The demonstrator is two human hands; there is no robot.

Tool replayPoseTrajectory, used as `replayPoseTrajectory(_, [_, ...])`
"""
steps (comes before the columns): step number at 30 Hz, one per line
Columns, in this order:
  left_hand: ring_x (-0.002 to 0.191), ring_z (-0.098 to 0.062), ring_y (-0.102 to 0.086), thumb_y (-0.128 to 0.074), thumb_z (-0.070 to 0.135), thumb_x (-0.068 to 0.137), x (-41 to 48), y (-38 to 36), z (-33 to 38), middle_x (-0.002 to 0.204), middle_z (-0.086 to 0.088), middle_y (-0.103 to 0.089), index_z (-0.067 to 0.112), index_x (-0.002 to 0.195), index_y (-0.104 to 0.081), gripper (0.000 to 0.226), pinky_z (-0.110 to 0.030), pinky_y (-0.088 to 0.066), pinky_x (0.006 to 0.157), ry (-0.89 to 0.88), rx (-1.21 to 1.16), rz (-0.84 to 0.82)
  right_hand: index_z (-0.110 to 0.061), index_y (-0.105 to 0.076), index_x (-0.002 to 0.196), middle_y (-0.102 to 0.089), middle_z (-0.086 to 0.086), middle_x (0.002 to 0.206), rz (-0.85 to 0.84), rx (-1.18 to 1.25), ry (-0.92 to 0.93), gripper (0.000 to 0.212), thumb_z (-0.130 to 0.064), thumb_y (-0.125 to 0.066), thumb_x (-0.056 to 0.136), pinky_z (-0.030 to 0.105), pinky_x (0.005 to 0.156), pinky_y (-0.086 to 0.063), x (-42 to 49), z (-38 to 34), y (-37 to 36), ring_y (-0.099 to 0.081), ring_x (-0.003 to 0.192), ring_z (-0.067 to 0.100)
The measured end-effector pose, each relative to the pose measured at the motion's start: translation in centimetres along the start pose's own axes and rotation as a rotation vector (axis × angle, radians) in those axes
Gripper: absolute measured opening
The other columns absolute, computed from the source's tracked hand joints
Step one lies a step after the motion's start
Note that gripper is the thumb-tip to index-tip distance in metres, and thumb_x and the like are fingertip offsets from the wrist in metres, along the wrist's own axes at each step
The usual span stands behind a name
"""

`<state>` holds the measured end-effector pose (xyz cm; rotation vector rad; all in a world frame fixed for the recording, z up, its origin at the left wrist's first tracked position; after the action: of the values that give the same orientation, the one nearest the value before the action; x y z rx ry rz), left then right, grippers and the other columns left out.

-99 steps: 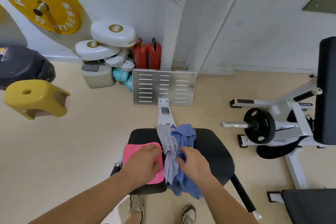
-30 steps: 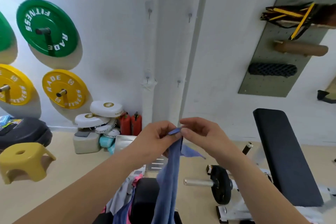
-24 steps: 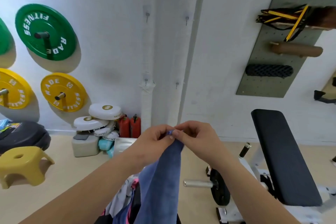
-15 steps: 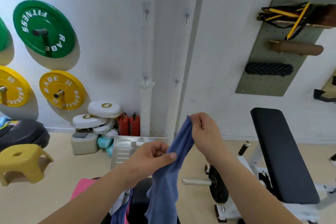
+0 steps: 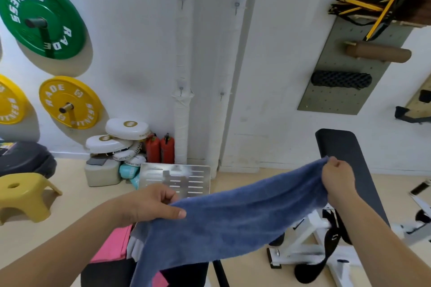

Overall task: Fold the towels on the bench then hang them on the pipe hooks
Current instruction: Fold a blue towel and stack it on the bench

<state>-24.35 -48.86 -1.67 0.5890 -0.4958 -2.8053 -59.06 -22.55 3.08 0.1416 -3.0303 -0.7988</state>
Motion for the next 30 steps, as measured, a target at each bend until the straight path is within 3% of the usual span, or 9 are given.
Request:
replayPoseTrajectory(6, [0.079,-0.009,-0.061,-0.061,0.046,0.091,2.7,-3.1,3.8,0.086,-0.008,-0.07,0.016,0.089,-0.068,0.031,-0.041,-0.055,0.081,-0.116,0.122,0.175,-0.014,-0.061,0.104,-0.066,0.004,0.097,-0.391,-0.019,0.19,0.029,-0.036,-0.042,0.107,0.032,0.073,-0.047,-6.9,-1.5,-5.6,-0.062,0.091,0.018])
replayPoseTrajectory(10, [0.074,-0.001,-0.062,-0.059,0.027,0.1,4.2,-5.6,6.3,0.078,0.007,-0.07,0.025,0.084,-0.07,0.019,-0.022,-0.052,0.072,-0.217,0.004,0.205,-0.008,-0.061,0.096,-0.076,-0.002,0.102,-0.716,0.15,0.26,0.023,-0.026,-0.05,0.106,0.027,0.087,-0.054,-12.6,-2.0,-9.3,-0.07,0.1,0.012])
replayPoseTrajectory(12, [0.073,-0.002,-0.063,-0.059,0.024,0.1,4.7,-6.0,6.7,0.077,0.007,-0.071,0.025,0.084,-0.072,0.02,-0.019,-0.051,0.07,-0.231,-0.062,0.239,-0.016,-0.058,0.088,-0.068,-0.005,0.085,-0.798,0.168,0.276,0.024,-0.032,-0.053,0.105,0.029,0.08,-0.051,-13.9,-1.7,-10.4,-0.063,0.085,0.01])
replayPoseTrajectory(15, [0.074,-0.009,-0.069,-0.074,0.029,0.09,4.8,-5.3,5.6,0.083,-0.003,-0.076,0.024,0.087,-0.074,0.006,-0.026,-0.057,0.073,-0.191,-0.133,0.328,-0.021,-0.052,0.081,-0.052,-0.005,0.073,-0.713,0.126,0.289,0.026,-0.034,-0.053,0.104,0.03,0.07,-0.044,-13.7,-1.6,-11.0,-0.049,0.072,0.011])
replayPoseTrajectory(18, [0.073,-0.011,-0.067,-0.087,0.03,0.076,4.0,-5.1,3.9,0.078,0.0,-0.072,0.02,0.082,-0.072,0.019,-0.028,-0.055,0.069,-0.101,-0.084,0.125,-0.01,-0.051,0.089,-0.05,-0.001,0.076,-0.609,0.14,0.245,0.026,-0.031,-0.051,0.105,0.028,0.067,-0.043,-12.9,-1.6,-11.1,-0.047,0.071,0.013])
replayPoseTrajectory(21, [0.072,-0.01,-0.062,-0.087,0.032,0.077,3.1,-4.9,2.5,0.073,0.003,-0.064,0.014,0.079,-0.068,0.026,-0.03,-0.049,0.069,-0.034,0.01,0.016,-0.015,-0.051,0.085,-0.049,-0.001,0.074,-0.529,0.174,0.178,0.028,-0.033,-0.047,0.106,0.029,0.065,-0.041,-11.2,-1.5,-10.8,-0.047,0.07,0.014])
replayPoseTrajectory(26, [0.113,-0.032,-0.07,-0.074,0.015,0.09,1.9,-3.1,1.5,0.117,-0.017,-0.075,0.004,0.117,-0.073,0.028,-0.045,-0.054,0.102,-0.066,-0.559,0.142,-0.009,-0.054,0.087,-0.058,0.014,0.07,-0.467,0.189,0.019,0.035,-0.035,-0.042,0.106,0.045,0.073,-0.051,-8.3,-0.2,-10.5,-0.059,0.068,0.028])
replayPoseTrajectory(28, [0.112,-0.032,-0.071,-0.07,0.014,0.091,1.8,-3.2,1.7,0.118,-0.021,-0.074,0.004,0.117,-0.074,0.028,-0.043,-0.054,0.1,-0.093,-0.701,0.241,-0.007,-0.061,0.094,-0.067,0.014,0.083,-0.447,0.201,-0.083,0.037,-0.036,-0.042,0.105,0.049,0.081,-0.055,-7.6,0.8,-10.8,-0.065,0.075,0.033])
replayPoseTrajectory(30, [0.102,-0.033,-0.073,-0.076,0.022,0.087,2.1,-4.1,1.4,0.109,-0.024,-0.075,0.004,0.108,-0.077,0.028,-0.041,-0.057,0.091,-0.032,-0.752,0.412,-0.004,-0.06,0.096,-0.063,0.015,0.078,-0.42,0.24,-0.179,0.037,-0.034,-0.04,0.104,0.045,0.071,-0.055,-7.5,1.7,-11.2,-0.062,0.066,0.033])
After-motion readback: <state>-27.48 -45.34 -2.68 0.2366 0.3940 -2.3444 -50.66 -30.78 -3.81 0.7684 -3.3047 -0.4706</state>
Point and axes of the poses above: each hand's wrist, its own x-axis towards the middle knuckle, its own y-axis out of the back of the hand, z = x × y, the point moved 2 cm from there along x, towards the middle knuckle
